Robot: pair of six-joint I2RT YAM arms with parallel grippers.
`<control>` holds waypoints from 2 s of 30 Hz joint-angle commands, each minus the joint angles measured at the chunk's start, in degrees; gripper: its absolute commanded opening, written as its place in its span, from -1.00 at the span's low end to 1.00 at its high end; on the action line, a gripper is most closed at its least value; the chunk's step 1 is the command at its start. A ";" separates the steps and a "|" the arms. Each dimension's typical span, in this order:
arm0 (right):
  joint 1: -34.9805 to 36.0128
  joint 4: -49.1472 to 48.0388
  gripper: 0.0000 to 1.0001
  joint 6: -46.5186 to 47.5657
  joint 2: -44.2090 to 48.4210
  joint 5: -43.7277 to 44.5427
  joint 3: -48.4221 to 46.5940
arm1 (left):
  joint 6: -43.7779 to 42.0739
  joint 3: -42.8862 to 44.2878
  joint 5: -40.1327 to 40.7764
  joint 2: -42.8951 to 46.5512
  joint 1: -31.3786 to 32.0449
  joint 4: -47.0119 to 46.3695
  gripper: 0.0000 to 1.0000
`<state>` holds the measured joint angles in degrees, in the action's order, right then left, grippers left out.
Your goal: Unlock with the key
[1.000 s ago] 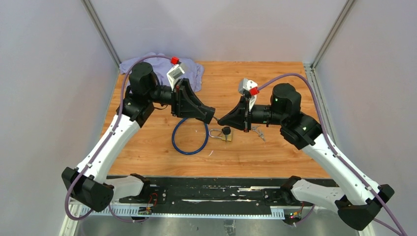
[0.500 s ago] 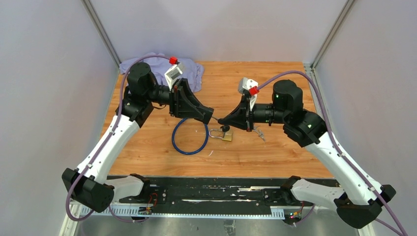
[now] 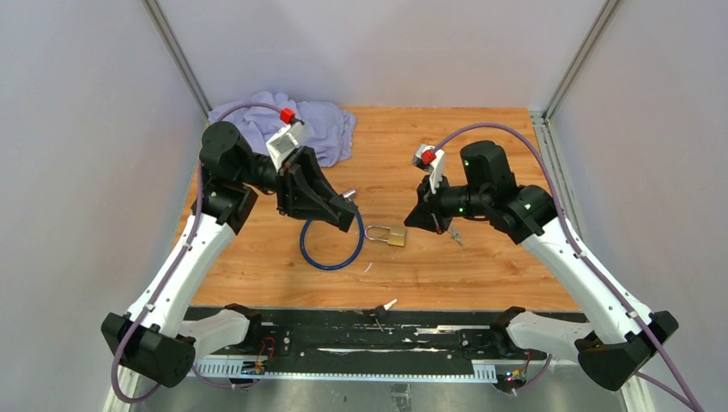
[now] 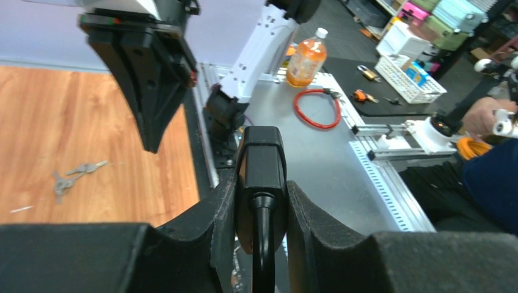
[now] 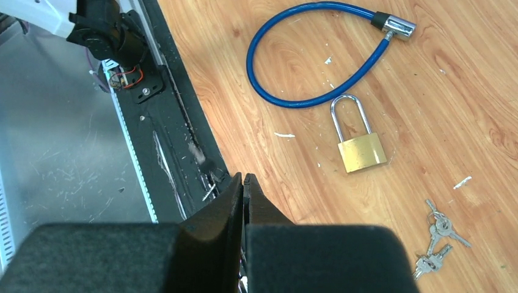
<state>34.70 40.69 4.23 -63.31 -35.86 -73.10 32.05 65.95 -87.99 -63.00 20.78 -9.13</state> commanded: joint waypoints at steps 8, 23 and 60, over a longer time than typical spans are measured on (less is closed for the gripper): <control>-0.52 -12.59 -0.99 -6.17 0.89 11.04 6.45 | -9.93 5.60 21.33 -12.37 -16.52 9.92 -0.99; 9.56 -15.45 0.06 -6.62 7.86 19.98 19.75 | -65.14 11.61 71.42 -22.29 6.40 67.43 -1.00; 47.69 -29.38 0.34 35.56 -14.80 42.67 32.18 | -70.73 4.00 78.64 -31.65 14.21 57.30 0.91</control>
<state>79.75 12.91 35.70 -76.88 5.56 -39.05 -38.33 68.62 -6.39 -99.07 34.74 47.42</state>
